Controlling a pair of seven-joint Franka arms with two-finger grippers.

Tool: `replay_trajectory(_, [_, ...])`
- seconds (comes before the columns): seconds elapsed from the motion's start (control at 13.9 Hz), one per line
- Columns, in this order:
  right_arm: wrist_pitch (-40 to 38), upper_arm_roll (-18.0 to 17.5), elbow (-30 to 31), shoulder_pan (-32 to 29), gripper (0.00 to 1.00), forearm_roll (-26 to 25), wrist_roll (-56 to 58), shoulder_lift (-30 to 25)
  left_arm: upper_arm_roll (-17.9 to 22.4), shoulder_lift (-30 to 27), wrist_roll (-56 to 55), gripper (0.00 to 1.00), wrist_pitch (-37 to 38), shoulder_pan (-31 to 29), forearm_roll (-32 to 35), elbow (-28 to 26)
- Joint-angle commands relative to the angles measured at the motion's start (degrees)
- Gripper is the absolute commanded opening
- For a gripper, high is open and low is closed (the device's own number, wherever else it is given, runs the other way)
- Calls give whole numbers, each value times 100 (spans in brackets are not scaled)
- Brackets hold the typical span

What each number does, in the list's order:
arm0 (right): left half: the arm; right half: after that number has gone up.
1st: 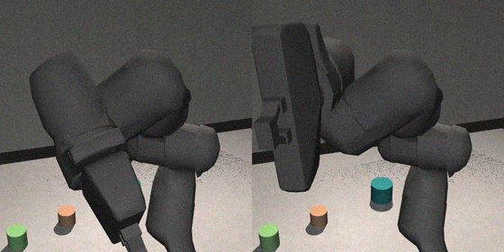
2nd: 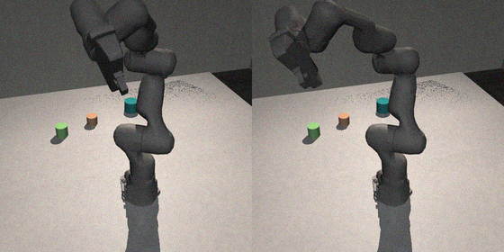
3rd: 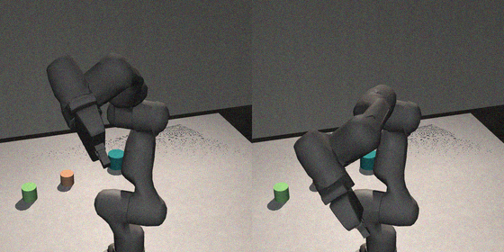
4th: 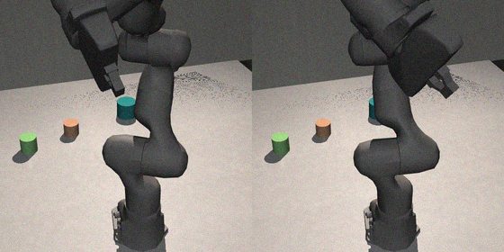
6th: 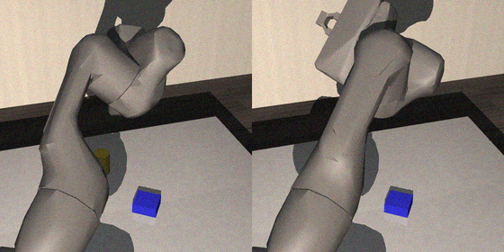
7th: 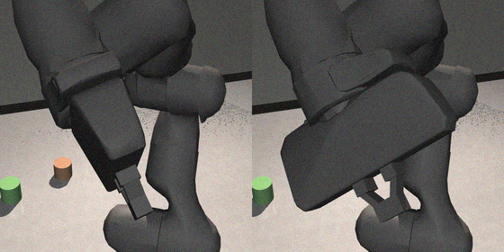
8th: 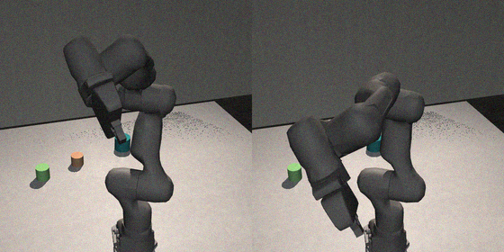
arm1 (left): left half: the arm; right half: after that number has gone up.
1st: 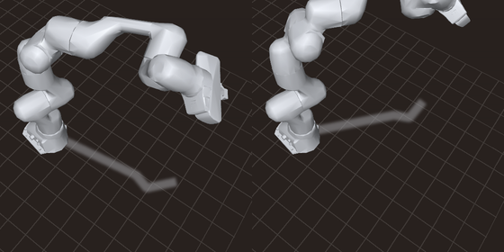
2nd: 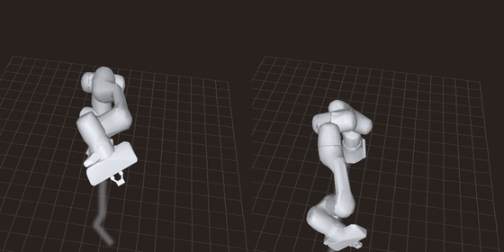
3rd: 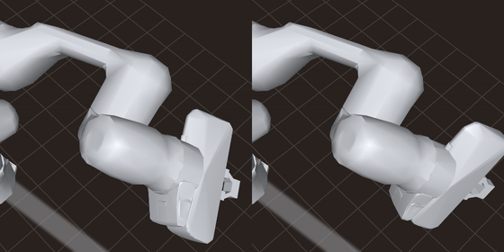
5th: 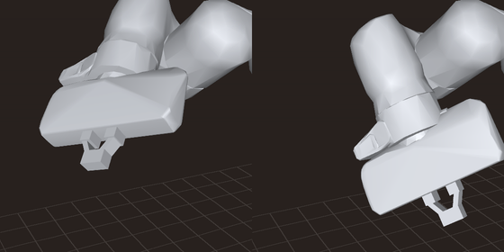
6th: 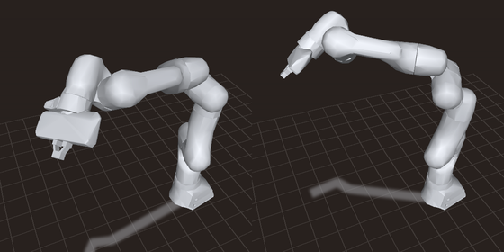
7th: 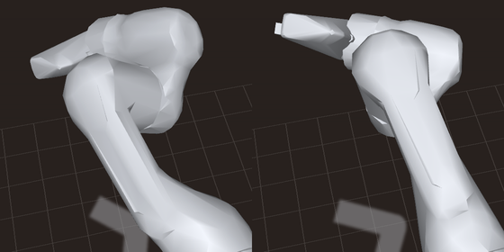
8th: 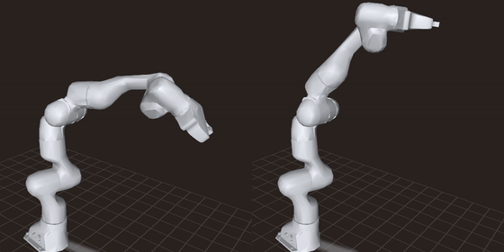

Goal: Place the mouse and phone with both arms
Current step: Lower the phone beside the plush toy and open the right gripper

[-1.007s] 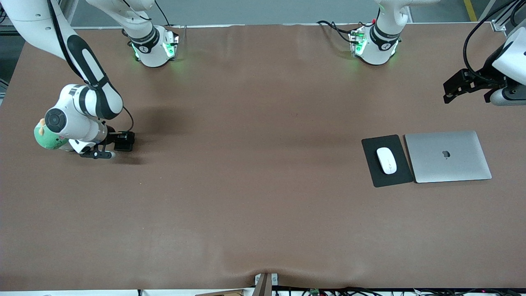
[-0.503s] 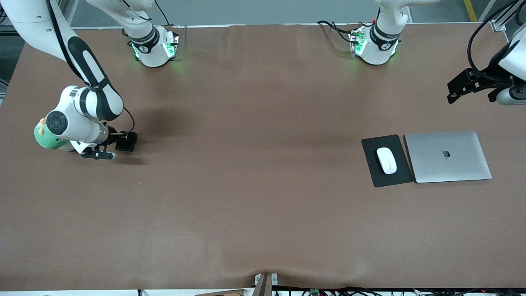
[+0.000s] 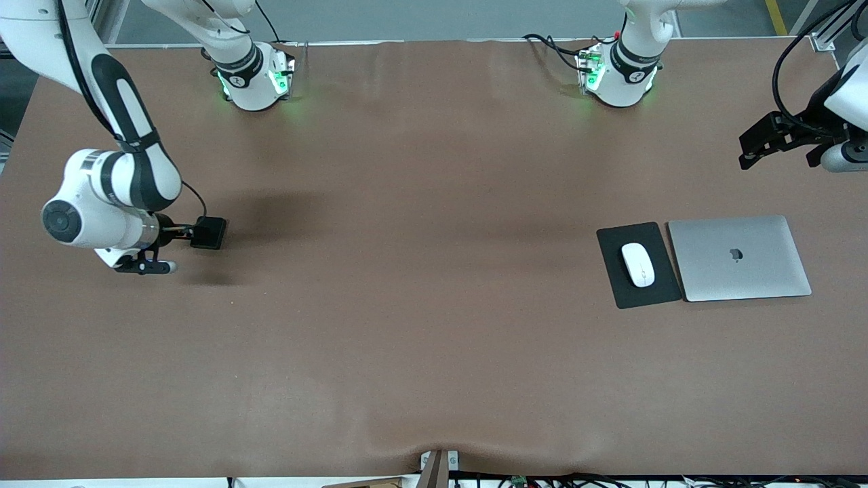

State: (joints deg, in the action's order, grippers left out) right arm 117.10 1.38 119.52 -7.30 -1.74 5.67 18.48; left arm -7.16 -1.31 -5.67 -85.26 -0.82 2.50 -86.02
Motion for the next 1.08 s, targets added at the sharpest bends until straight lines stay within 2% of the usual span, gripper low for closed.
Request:
replay_trajectory(0.0, [-1430, -111, -892, 61, 100, -186, 13, -99, 4, -80, -13, 100, 167, -23, -110, 24])
replay_trajectory(0.36, [-3225, -129, -2298, 299, 100, 7, -5, -46, 4, -53, -13, 100, 132, -23, -127, 59])
replay_trajectory(0.58, [-3474, -120, -2723, 317, 100, 340, 30, -81, 4, -18, -22, 100, 106, -15, -127, 59])
replay_trajectory(0.86, [-4097, -112, -3521, 405, 100, 341, -31, -73, 4, -9, -22, 100, 44, -23, -118, 59])
replay_trajectory(1.01, [-4213, -103, -3733, 449, 100, 271, -40, -99, 4, -35, -22, 100, 44, -23, -118, 59])
